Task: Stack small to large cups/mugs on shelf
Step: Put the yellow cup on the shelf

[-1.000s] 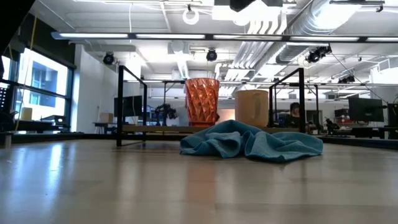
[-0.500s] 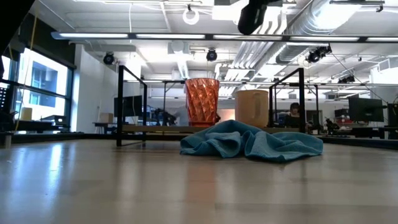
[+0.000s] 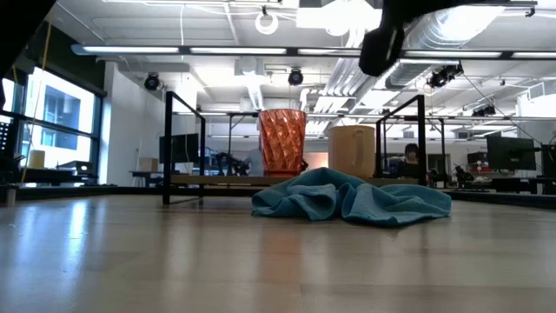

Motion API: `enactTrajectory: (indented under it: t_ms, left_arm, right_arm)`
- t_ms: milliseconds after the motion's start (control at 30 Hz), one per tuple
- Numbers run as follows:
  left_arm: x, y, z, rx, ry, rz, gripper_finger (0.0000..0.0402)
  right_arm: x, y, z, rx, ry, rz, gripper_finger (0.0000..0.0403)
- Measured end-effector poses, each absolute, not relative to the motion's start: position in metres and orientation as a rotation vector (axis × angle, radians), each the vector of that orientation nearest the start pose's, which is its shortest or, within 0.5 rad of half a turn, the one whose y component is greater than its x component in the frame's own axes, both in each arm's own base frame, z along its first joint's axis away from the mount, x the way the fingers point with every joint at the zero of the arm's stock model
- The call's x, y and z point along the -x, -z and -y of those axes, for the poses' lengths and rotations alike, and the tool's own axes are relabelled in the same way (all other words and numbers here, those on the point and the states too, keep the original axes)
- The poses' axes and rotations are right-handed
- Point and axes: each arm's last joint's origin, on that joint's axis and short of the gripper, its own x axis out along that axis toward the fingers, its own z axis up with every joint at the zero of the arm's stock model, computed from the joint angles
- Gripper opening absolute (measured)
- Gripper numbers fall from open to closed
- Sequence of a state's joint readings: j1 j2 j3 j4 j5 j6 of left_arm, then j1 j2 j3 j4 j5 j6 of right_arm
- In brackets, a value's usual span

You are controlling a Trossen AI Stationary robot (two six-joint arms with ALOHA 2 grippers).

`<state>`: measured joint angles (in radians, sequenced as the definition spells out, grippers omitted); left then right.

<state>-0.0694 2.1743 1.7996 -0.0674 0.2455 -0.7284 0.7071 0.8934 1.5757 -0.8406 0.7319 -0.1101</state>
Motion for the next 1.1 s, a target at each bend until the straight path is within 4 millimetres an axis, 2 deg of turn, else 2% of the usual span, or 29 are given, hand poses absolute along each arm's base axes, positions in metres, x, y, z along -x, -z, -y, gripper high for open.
enactTrajectory:
  t_ms: [200, 467, 767, 900, 1000, 1100]
  left_arm:
    - [-0.510, -0.232, 0.044, 0.806, 0.105, -0.552, 0.0083]
    - [-0.511, -0.231, 0.042, 0.824, 0.049, -0.530, 0.0083]
    - [-0.514, -0.236, 0.043, 0.841, 0.076, -0.472, 0.0083]
    - [-0.515, -0.242, 0.049, 0.834, 0.120, -0.422, 0.0083]
    - [-0.516, -0.237, 0.054, 0.823, 0.140, -0.437, 0.0083]
    - [-0.515, -0.232, 0.060, 0.808, 0.193, -0.490, 0.0083]
  right_arm:
    - [-0.085, -0.496, -0.047, 0.216, 0.018, -0.121, 0.0169]
    - [-0.085, -0.496, -0.047, 0.219, 0.017, -0.123, 0.0169]
    - [-0.085, -0.496, -0.047, 0.221, 0.017, -0.124, 0.0169]
    - [-0.085, -0.496, -0.047, 0.239, 0.015, -0.125, 0.0169]
    - [-0.085, -0.495, -0.047, 0.221, 0.017, -0.131, 0.0169]
    - [-0.083, -0.486, -0.046, 0.123, 0.017, -0.204, 0.0169]
